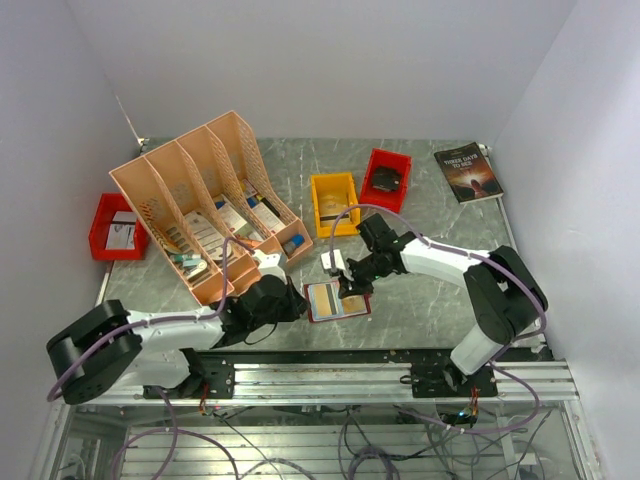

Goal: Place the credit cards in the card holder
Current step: Turn over the card slot in the card holder.

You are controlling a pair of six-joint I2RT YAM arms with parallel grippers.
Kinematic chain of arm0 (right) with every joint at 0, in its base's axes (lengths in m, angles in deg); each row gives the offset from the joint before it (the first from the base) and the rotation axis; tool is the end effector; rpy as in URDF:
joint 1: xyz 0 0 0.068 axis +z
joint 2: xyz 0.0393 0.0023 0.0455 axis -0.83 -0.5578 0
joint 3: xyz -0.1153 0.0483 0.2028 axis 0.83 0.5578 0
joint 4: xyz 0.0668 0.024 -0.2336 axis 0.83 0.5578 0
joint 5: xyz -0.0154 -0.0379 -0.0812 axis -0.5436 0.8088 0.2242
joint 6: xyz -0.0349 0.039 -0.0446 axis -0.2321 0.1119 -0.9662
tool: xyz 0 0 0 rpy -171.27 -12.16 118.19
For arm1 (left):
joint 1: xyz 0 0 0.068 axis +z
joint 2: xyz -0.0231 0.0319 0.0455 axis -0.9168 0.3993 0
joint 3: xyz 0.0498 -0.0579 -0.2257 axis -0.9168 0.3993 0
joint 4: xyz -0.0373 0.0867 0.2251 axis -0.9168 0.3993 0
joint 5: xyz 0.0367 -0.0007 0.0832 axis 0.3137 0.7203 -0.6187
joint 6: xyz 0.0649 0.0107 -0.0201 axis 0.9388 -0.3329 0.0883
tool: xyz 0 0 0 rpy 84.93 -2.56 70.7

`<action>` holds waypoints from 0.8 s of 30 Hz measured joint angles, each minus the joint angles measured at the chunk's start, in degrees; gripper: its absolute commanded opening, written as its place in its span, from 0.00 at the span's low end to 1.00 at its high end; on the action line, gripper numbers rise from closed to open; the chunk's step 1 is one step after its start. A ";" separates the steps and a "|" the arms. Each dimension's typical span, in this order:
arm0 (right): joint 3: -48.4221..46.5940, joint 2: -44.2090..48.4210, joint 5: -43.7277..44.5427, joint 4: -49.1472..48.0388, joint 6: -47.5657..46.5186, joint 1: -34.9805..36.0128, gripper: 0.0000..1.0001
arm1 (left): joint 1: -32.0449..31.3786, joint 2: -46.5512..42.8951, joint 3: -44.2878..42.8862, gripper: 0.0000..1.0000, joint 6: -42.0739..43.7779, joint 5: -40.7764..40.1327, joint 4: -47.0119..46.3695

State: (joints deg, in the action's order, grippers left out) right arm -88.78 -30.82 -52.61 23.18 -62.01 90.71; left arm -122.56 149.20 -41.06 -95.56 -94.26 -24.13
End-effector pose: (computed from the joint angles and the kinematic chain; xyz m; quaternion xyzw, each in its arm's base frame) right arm 0.2109 0.1935 0.1268 -0.6976 0.5838 0.3370 0.2428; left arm 0.1401 -0.1897 0.1243 -0.0337 0.8723 -0.3491 0.3408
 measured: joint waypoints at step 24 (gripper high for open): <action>-0.50 -3.43 5.79 -3.02 4.72 4.37 0.00 | 1.73 8.33 -0.79 0.07 1.66 2.51 -6.60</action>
State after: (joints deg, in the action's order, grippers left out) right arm -89.28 -34.25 -46.81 20.17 -57.29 95.08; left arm -120.84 157.53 -41.84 -93.89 -91.75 -30.73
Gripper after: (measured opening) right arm 0.005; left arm 0.077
